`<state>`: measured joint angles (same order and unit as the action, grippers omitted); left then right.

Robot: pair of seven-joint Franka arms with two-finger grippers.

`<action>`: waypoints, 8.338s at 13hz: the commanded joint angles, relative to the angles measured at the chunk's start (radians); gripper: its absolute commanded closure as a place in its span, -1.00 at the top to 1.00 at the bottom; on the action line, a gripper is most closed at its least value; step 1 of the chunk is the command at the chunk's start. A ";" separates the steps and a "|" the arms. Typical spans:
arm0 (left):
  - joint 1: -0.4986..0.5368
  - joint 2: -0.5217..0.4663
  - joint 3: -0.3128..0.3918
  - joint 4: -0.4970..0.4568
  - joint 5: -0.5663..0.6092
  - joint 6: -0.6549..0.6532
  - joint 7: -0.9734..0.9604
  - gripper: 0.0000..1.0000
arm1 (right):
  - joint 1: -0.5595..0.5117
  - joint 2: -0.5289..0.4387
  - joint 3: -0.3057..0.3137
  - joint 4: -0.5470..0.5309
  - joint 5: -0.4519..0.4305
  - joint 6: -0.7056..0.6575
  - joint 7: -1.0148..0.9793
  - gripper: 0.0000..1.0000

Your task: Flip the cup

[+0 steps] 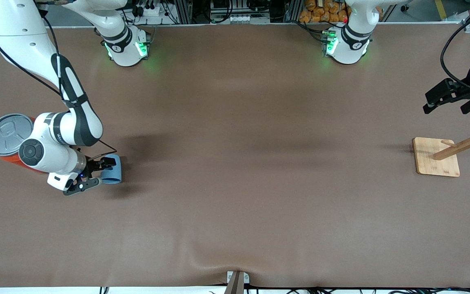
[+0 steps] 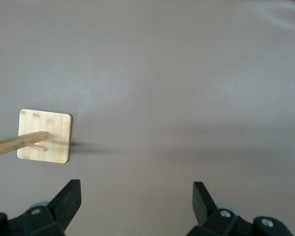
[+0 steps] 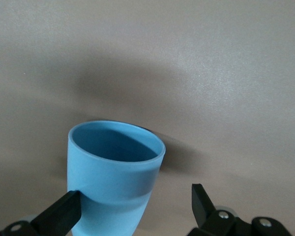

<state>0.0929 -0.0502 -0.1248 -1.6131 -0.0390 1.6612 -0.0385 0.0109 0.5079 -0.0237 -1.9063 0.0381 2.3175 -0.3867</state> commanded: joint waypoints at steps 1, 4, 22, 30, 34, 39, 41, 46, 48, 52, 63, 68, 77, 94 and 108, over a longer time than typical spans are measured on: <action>0.007 0.003 -0.004 0.013 -0.012 -0.015 0.000 1.00 | 0.003 0.006 0.004 0.009 0.016 0.008 -0.012 1.00; 0.007 0.003 -0.006 0.013 -0.012 -0.015 -0.004 1.00 | 0.027 0.006 0.004 0.012 0.019 0.006 0.023 1.00; 0.001 0.003 -0.012 0.012 -0.013 -0.017 -0.004 1.00 | 0.040 0.032 0.005 0.009 0.118 -0.035 -0.096 -0.15; 0.001 0.003 -0.012 0.010 -0.013 -0.017 -0.004 1.00 | 0.057 -0.035 0.175 0.067 0.117 -0.081 -0.441 -0.14; 0.002 0.003 -0.012 0.012 -0.013 -0.017 -0.003 1.00 | 0.156 -0.008 0.240 0.108 0.071 0.006 -0.562 -0.14; 0.001 0.003 -0.012 0.012 -0.013 -0.015 -0.003 1.00 | 0.233 0.041 0.240 0.108 0.046 0.127 -0.768 -0.12; 0.001 0.003 -0.012 0.010 -0.015 -0.017 -0.003 1.00 | 0.296 0.047 0.235 0.111 0.034 0.149 -0.765 -0.12; 0.002 0.013 -0.013 0.012 -0.015 -0.023 0.008 1.00 | 0.408 0.124 0.232 0.185 0.026 0.167 -0.736 -0.17; -0.001 0.010 -0.013 0.013 -0.015 -0.024 0.008 1.00 | 0.437 0.150 0.225 0.191 0.023 0.213 -0.706 -0.19; -0.004 0.013 -0.013 0.010 -0.015 -0.049 0.019 1.00 | 0.458 0.202 0.225 0.246 -0.023 0.220 -0.705 -0.29; -0.005 0.035 -0.015 0.010 -0.015 -0.055 0.019 1.00 | 0.564 0.210 0.122 0.250 -0.067 0.250 -0.704 1.00; -0.012 0.056 -0.015 0.009 -0.015 -0.064 0.017 1.00 | 0.519 0.163 0.120 0.283 -0.050 0.133 -0.683 1.00; -0.037 0.297 -0.048 0.007 -0.499 0.017 -0.004 1.00 | 0.338 -0.020 0.117 0.386 -0.052 -0.254 -0.232 1.00; -0.260 0.719 -0.064 -0.090 -1.304 0.408 0.429 1.00 | -0.026 -0.497 -0.019 0.377 -0.006 -0.786 0.207 1.00; -0.518 0.869 -0.062 -0.034 -1.725 0.716 0.621 1.00 | -0.040 -0.520 -0.005 0.487 -0.021 -1.003 0.385 1.00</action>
<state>-0.3917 0.7757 -0.1901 -1.6973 -1.7171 2.3684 0.5586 -0.0180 -0.0057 -0.0428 -1.4394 0.0169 1.3359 -0.0225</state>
